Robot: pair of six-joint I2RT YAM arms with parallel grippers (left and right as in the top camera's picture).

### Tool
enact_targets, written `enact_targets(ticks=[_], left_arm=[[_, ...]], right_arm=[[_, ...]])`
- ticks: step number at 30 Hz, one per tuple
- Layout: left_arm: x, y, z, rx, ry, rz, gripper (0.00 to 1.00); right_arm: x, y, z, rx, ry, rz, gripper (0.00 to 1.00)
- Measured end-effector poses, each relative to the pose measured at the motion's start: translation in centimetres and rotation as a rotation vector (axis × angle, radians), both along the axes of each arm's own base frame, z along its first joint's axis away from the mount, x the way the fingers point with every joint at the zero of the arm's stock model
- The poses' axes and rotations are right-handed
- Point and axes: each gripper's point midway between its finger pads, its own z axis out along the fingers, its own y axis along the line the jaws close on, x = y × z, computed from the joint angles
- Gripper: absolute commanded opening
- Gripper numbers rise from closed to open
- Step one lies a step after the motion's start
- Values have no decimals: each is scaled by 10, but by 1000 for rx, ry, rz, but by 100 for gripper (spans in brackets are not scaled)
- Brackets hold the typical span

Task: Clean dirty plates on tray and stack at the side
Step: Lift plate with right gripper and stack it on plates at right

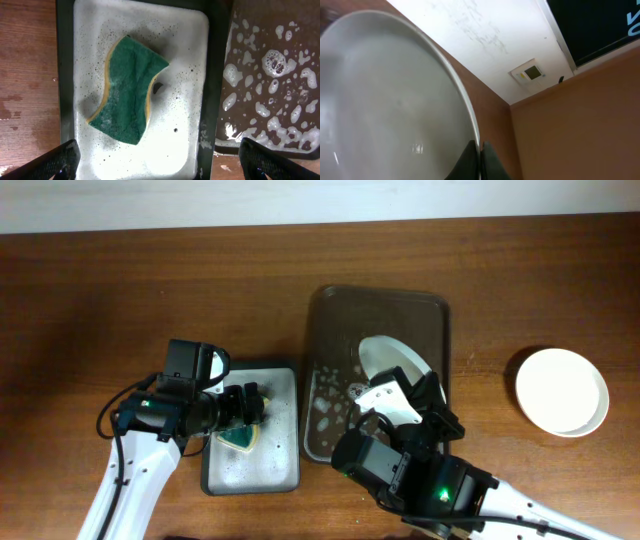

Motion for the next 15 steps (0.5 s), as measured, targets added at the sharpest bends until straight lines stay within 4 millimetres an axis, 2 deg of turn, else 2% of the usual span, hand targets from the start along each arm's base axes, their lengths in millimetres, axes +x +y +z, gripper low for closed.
enact_targets(ticks=[8,15], left_arm=[[0,0,0,0,0,0,100],[0,0,0,0,0,0,100]], right_arm=[[2,1,-7,-28,52,20,4],[5,2,-5,-22,47,23,4]])
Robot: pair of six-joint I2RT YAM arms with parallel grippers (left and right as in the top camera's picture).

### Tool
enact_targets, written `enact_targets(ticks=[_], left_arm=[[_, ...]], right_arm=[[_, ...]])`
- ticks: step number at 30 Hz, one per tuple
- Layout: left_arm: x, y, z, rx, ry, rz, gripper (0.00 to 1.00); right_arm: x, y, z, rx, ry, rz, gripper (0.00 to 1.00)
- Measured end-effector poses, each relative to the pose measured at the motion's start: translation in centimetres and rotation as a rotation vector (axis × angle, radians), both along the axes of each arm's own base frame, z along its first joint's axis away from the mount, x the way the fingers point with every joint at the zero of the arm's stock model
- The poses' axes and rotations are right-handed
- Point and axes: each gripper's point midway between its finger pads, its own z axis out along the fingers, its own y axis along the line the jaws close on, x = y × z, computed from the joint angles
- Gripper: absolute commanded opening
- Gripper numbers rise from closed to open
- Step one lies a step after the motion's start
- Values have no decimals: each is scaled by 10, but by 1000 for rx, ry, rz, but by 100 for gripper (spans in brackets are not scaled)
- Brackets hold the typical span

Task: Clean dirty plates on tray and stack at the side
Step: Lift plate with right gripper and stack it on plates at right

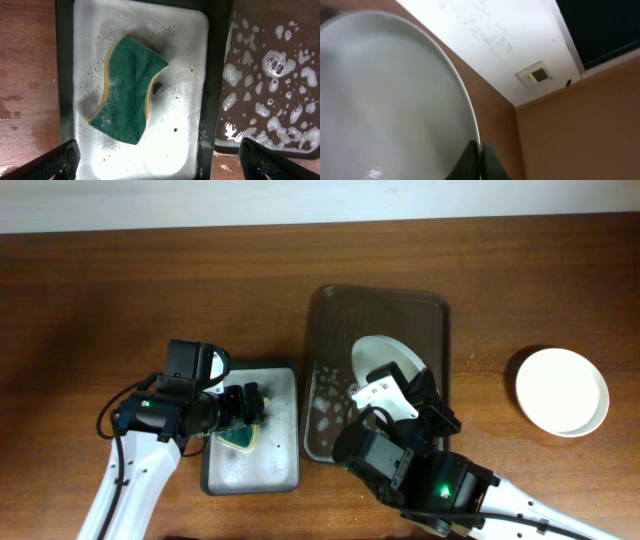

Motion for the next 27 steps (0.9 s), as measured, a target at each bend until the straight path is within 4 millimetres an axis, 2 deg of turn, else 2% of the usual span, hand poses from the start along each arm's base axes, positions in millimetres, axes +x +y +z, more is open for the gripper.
enact_targets(ticks=[2,6,10,12,14,17,21,23,24,25,26,27], left_arm=[[0,0,0,0,0,0,100],[0,0,0,0,0,0,100],[0,0,0,0,-1,0,100],[0,0,0,0,0,0,100],[0,0,0,0,-1,0,100],[0,0,0,0,-1,0,100],[0,-1,0,-3,1,-1,100],[0,-1,0,-3,-1,-1,100],[0,-1,0,-3,1,-1,100],[0,-1,0,-3,1,-1,99],[0,-1,0,-3,1,-1,100],[0,-1,0,-3,0,-1,99]], right_arm=[[0,-4,-2,13,4,-16,4],[8,-17,-18,182,39,-94,4],[21,-59,-55,431,178,-286,4],[25,-94,-76,593,250,-434,4],[24,-139,-94,799,295,-607,4],[12,-212,-102,1066,215,-842,4],[-9,-301,-107,1227,-3,-1075,4],[-22,-334,-125,1262,-37,-1184,4],[-28,-342,-138,1276,-21,-1235,4],[-32,-346,-149,1285,2,-1268,11],[-34,-349,-161,1291,30,-1299,48],[-35,-351,-173,1295,59,-1321,57]])
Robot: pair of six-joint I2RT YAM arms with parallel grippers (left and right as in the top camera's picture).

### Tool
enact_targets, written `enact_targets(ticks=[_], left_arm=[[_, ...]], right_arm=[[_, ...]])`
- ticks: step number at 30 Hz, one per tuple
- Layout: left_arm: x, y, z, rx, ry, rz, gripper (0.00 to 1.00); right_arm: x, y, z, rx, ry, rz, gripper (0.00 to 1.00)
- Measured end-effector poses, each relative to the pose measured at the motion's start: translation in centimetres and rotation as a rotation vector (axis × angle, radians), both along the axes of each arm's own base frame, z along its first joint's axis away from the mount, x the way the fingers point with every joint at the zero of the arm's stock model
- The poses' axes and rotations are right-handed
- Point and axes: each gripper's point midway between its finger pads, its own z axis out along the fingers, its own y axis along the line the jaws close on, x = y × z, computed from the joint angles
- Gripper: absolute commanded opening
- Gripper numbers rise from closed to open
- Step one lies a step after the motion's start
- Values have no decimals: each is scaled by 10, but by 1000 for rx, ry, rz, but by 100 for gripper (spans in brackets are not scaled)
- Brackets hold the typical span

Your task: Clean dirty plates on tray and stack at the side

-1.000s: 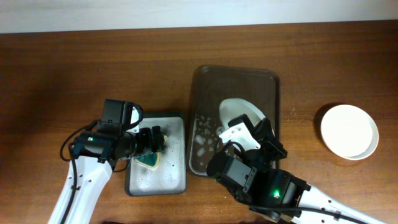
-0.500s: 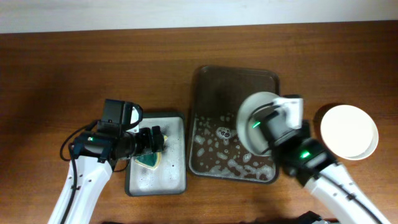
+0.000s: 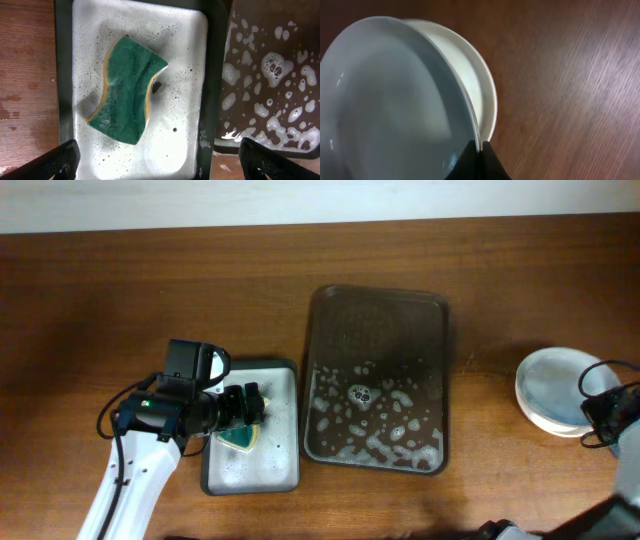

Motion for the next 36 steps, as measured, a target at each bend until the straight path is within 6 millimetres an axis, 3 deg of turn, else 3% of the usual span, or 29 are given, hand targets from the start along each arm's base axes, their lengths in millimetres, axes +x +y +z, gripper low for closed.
enact_targets(ticks=[3,6,7,8,9,10,13,15,16,18,21,24,25,26,27,28,33,36], left_arm=[[0,0,0,0,0,0,100],[0,0,0,0,0,0,100],[0,0,0,0,0,0,100],[0,0,0,0,0,0,100],[0,0,0,0,0,0,100],[0,0,0,0,0,0,100],[0,0,0,0,2,0,99],[0,0,0,0,0,0,100],[0,0,0,0,0,0,100],[0,0,0,0,0,0,100],[0,0,0,0,1,0,100],[0,0,0,0,0,0,99],[0,0,0,0,0,0,100],[0,0,0,0,0,0,100],[0,0,0,0,0,0,100],[0,0,0,0,0,0,100],[0,0,0,0,0,0,100],[0,0,0,0,0,0,100]], right_arm=[[6,7,-17,67,2,38,54],[38,34,1,172,-149,200,52],[57,56,24,215,-250,306,52],[61,83,39,254,-273,402,52],[60,125,54,295,-285,547,52],[57,148,61,316,-270,624,51],[39,210,52,383,-133,834,48],[22,241,26,414,2,923,48],[22,240,14,381,43,916,46],[39,230,-7,268,43,885,35],[54,227,-35,220,9,887,40],[44,242,-61,272,55,964,39],[40,248,-68,294,79,985,34],[39,250,-73,305,90,996,29],[39,252,-77,310,100,1009,13],[38,252,-81,313,111,1013,6],[38,250,-86,285,142,1054,4],[47,241,-86,213,137,1057,4]])
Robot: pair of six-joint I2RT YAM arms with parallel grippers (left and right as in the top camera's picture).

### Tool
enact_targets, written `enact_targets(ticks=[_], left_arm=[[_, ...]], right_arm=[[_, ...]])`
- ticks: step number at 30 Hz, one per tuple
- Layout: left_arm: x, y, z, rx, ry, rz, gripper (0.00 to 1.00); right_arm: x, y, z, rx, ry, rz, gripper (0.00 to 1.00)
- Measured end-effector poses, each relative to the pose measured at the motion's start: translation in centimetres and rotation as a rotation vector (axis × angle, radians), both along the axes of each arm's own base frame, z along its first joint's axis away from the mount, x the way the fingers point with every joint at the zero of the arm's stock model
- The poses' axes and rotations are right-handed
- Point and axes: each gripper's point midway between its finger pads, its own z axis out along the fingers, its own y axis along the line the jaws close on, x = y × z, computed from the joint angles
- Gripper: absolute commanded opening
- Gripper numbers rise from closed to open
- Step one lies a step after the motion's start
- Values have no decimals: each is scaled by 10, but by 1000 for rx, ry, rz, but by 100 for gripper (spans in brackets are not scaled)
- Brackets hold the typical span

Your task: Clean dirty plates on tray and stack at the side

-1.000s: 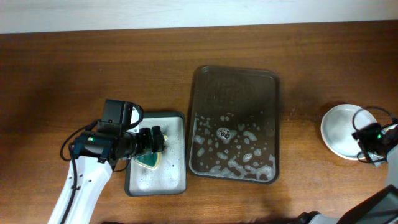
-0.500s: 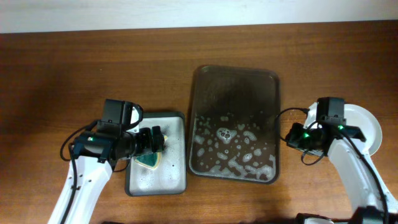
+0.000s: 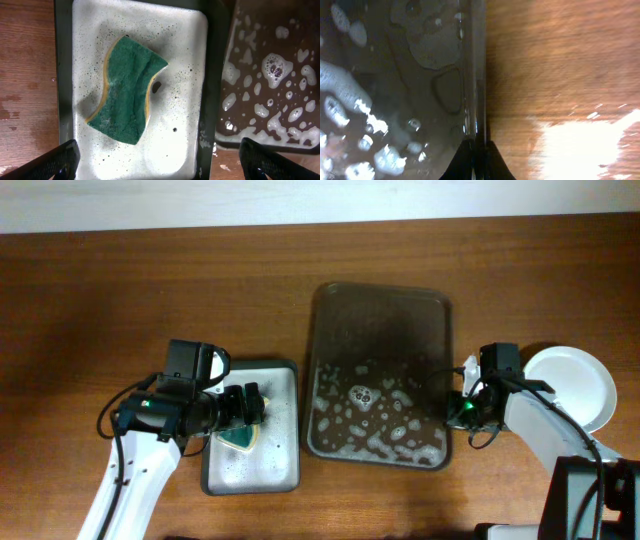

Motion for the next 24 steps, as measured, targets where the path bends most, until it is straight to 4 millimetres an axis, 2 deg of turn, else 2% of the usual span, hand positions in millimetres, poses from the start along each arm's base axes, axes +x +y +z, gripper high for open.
enact_targets(ticks=[3,4,5,9,12,14,15,16,17,19,21,24], left_arm=[[0,0,0,0,0,0,100],[0,0,0,0,0,0,100],[0,0,0,0,0,0,100],[0,0,0,0,0,0,100],[0,0,0,0,0,0,100],[0,0,0,0,0,0,100],[0,0,0,0,0,0,100],[0,0,0,0,0,0,100],[0,0,0,0,0,0,99],[0,0,0,0,-1,0,99],[0,0,0,0,0,0,100],[0,0,0,0,0,0,100]], right_arm=[[11,-12,1,-71,-42,5,4],[13,-15,2,-88,-51,7,9],[14,-17,2,-98,-54,4,37],[6,-30,0,-170,-14,-7,48],[-4,-30,16,-174,17,-7,58],[-2,-22,50,-128,-39,-3,66],[1,-17,68,-102,-82,3,75],[6,-10,93,-69,-157,19,90],[10,1,127,-22,-265,57,99],[7,18,166,46,-398,112,99],[-8,39,212,128,-568,174,99],[-32,54,258,160,-755,236,99]])
